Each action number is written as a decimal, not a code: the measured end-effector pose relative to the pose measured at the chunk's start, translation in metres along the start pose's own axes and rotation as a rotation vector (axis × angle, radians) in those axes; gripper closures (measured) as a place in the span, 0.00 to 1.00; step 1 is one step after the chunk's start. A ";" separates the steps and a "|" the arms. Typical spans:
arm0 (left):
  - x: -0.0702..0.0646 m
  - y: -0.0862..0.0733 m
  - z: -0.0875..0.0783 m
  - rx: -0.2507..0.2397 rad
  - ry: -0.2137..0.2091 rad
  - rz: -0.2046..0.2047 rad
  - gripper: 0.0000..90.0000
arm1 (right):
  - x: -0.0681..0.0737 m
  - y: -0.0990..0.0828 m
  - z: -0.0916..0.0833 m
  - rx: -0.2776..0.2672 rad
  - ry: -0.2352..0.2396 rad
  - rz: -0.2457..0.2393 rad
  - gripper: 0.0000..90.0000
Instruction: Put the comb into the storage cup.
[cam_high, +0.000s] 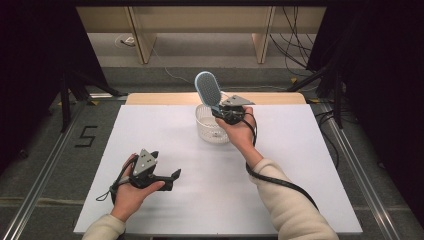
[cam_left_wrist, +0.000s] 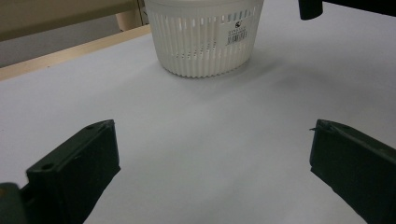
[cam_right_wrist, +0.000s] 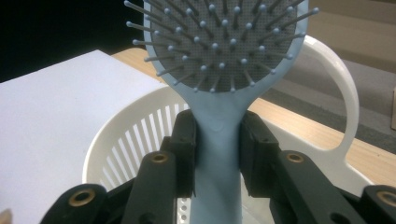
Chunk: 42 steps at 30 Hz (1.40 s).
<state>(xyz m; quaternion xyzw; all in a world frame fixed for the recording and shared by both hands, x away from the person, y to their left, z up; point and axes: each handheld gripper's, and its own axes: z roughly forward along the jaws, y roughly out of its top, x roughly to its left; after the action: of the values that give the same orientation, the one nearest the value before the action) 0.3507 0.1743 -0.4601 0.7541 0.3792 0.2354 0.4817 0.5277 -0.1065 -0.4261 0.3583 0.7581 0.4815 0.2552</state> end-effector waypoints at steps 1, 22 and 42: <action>0.000 0.000 0.000 0.000 0.000 -0.001 0.01 | 0.000 0.000 0.000 0.002 0.003 0.003 0.78; 0.000 0.000 0.001 0.005 -0.002 0.001 0.01 | -0.005 0.010 -0.013 0.128 0.093 0.001 0.31; 0.000 -0.001 0.001 0.010 0.005 0.001 0.01 | -0.007 0.011 -0.036 0.124 0.127 -0.019 0.24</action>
<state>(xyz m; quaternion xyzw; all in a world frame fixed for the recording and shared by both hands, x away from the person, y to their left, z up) 0.3515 0.1741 -0.4615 0.7562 0.3813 0.2355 0.4768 0.5093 -0.1287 -0.4011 0.3348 0.8046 0.4527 0.1885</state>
